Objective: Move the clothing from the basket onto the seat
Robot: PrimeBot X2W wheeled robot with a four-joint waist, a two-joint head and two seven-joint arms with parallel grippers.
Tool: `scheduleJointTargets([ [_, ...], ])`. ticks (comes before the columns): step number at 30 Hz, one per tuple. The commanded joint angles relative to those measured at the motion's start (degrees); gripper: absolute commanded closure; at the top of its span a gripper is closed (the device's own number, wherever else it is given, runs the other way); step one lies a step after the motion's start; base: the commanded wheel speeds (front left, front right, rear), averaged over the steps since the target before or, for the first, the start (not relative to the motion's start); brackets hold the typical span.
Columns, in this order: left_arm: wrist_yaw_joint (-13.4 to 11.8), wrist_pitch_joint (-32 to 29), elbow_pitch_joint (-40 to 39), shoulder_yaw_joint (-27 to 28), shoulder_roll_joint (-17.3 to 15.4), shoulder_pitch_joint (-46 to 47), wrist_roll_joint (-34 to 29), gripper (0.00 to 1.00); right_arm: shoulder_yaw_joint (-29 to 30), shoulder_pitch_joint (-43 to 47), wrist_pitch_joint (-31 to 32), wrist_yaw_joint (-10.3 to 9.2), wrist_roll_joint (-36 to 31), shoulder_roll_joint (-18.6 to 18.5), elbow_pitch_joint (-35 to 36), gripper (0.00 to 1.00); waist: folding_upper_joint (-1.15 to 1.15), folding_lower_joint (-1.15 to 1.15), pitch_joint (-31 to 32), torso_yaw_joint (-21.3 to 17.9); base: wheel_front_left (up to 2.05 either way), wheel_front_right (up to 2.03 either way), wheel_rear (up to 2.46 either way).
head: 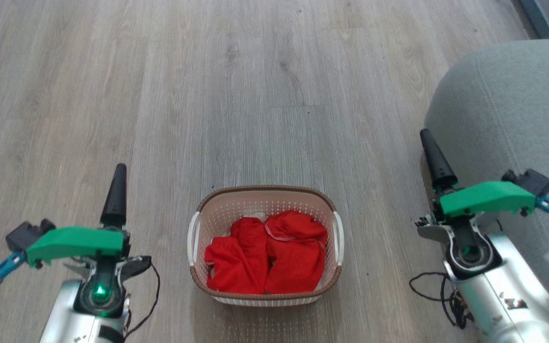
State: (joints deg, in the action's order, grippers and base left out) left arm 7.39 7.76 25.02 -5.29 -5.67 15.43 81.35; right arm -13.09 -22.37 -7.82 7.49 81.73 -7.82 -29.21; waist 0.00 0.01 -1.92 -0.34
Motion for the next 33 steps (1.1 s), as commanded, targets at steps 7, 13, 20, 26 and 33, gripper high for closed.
scheduleJointTargets([
  [7, 0.1, 1.9, -0.5, 1.7, -2.5, 5.3, -14.9, 0.00, -0.4, -6.1, -1.9, 0.00, -12.9, -0.7, -1.1, 0.00, 0.00, -0.01, -0.3, 0.1, 0.00, 0.00, 0.00],
  [13, 0.1, 3.0, -0.4, 3.3, -1.6, 5.8, -28.5, 0.00, 0.0, -7.4, -2.9, 0.00, -23.7, 0.2, -2.3, 0.00, 0.00, -0.01, -0.5, 0.1, 0.00, 0.00, 0.00],
  [20, 0.1, 4.1, 0.0, 4.2, -1.2, 6.5, -42.5, 0.00, -0.9, -8.9, -4.1, 0.00, -34.2, 0.4, -3.4, 0.00, 0.00, -0.01, -0.8, 0.1, 0.00, 0.00, 0.00],
  [26, 0.1, 5.1, -0.1, 4.9, -1.0, 6.8, -53.3, 0.00, -2.0, -10.2, -5.1, 0.00, -42.1, 0.3, -4.6, 0.00, 0.00, -0.01, -0.9, 0.1, 0.00, 0.00, 0.00],
  [33, 0.1, 6.3, 0.6, 6.1, -0.4, 7.3, -62.9, 0.00, -3.0, -11.7, -6.3, 0.00, -51.0, 0.2, -6.1, 0.00, 0.00, -0.01, -1.1, 0.0, 0.00, 0.00, 0.00],
])
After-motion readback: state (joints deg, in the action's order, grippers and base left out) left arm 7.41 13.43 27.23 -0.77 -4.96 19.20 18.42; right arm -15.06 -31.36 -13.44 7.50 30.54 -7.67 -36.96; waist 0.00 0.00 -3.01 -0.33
